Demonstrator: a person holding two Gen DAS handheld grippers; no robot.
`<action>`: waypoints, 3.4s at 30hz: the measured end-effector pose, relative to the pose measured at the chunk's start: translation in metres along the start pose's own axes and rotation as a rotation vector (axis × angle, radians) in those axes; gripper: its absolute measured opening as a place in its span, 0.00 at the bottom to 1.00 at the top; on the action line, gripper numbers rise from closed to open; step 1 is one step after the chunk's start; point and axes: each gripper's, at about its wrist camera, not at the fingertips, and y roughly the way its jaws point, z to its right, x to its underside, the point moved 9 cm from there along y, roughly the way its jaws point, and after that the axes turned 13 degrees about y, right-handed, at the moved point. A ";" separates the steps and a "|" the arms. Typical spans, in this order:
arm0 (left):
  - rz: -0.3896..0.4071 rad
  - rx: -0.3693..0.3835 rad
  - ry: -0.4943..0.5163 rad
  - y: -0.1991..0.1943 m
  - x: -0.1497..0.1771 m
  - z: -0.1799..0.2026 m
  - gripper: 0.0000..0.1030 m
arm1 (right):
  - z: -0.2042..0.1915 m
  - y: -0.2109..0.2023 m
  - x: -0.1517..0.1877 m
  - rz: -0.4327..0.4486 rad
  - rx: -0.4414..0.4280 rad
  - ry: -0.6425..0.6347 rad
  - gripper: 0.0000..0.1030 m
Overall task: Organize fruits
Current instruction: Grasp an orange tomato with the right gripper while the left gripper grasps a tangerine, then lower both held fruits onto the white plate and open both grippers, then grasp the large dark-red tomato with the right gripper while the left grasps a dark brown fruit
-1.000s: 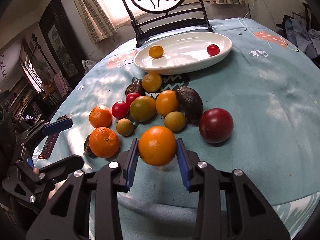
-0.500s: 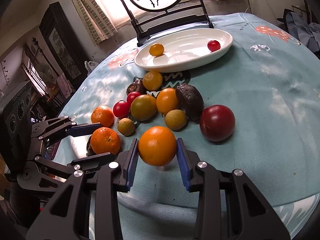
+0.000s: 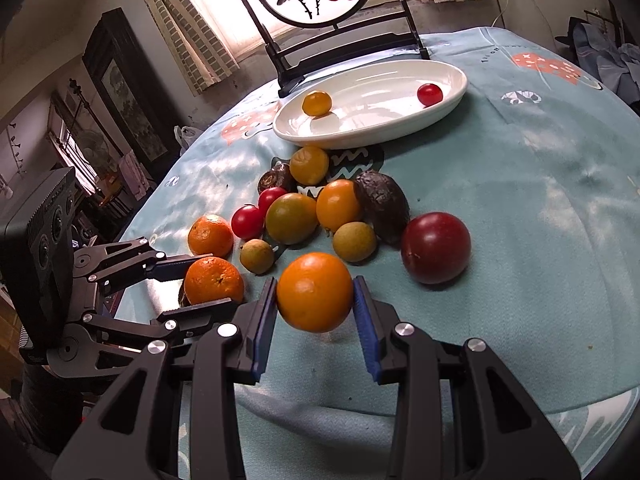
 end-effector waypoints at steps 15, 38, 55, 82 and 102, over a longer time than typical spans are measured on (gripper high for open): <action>0.208 0.058 -0.256 -0.028 -0.073 -0.063 0.43 | -0.013 -0.023 -0.068 0.135 -0.086 0.029 0.37; 0.095 -0.128 -0.368 0.031 -0.130 -0.153 0.89 | 0.027 0.042 -0.177 0.084 0.070 0.039 0.53; 0.080 -0.165 -0.403 -0.052 0.033 -0.066 0.96 | 0.045 -0.021 -0.045 0.063 0.126 -0.002 0.53; -0.006 -0.076 -0.352 -0.014 0.041 -0.035 0.69 | 0.048 -0.026 -0.032 0.054 0.040 0.100 0.37; -0.032 -0.100 -0.367 -0.011 0.042 -0.027 0.42 | 0.050 -0.024 -0.026 0.034 -0.009 0.136 0.37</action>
